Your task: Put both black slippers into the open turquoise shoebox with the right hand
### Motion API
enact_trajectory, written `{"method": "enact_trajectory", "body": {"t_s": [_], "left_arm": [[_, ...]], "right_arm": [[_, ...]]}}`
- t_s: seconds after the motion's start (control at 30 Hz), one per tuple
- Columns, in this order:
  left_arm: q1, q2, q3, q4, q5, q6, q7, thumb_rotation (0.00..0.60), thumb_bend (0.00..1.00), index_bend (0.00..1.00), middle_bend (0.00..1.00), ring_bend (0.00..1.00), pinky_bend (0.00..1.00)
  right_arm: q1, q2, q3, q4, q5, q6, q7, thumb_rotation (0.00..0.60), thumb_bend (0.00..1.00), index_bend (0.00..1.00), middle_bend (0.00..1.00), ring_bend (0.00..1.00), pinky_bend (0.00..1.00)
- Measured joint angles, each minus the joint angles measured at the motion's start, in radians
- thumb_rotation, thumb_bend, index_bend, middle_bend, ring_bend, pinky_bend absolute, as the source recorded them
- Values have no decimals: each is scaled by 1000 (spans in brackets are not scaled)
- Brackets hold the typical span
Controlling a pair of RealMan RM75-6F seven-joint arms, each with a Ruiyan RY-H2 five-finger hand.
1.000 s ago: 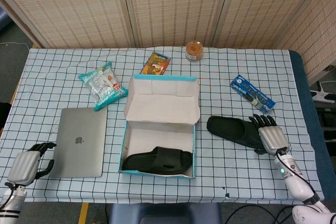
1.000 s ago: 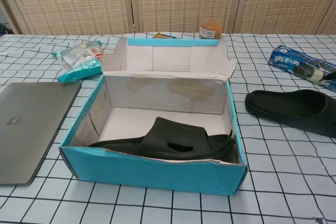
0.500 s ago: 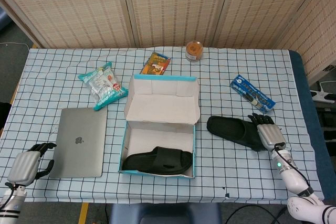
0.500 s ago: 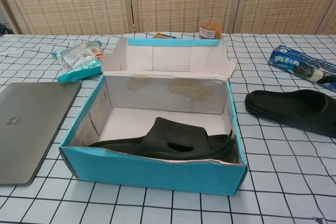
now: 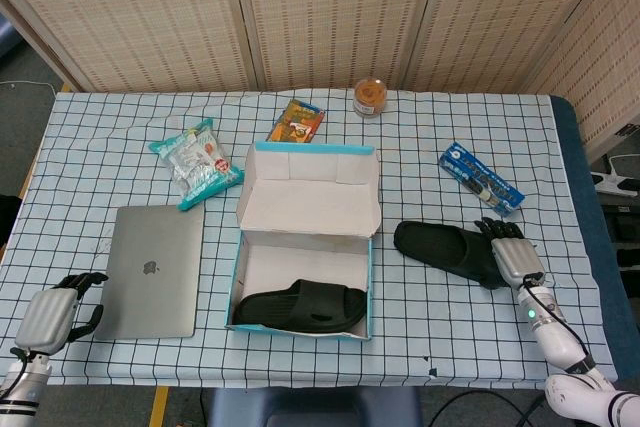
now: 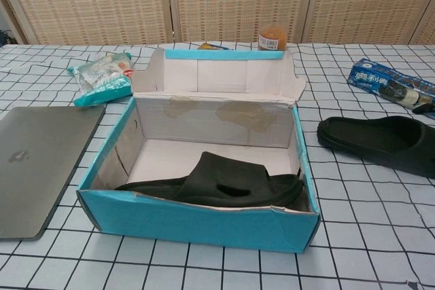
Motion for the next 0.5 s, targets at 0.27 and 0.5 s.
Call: {"method": "enact_trajectory", "body": {"t_s": [0.27,0.5], "left_arm": [[0,0,0,-3,0,0,-1,600,431,293,319,290,542],[-1,1,1,-4,-1,-3,0,600,431,293,318,291,542]], "right_arm": [[-9,-34,2,55,-18,6,22,600,32,115,115,28,249],[-18,-47,6,79,-28,8,37,600,33,209,230,141,351]]}}
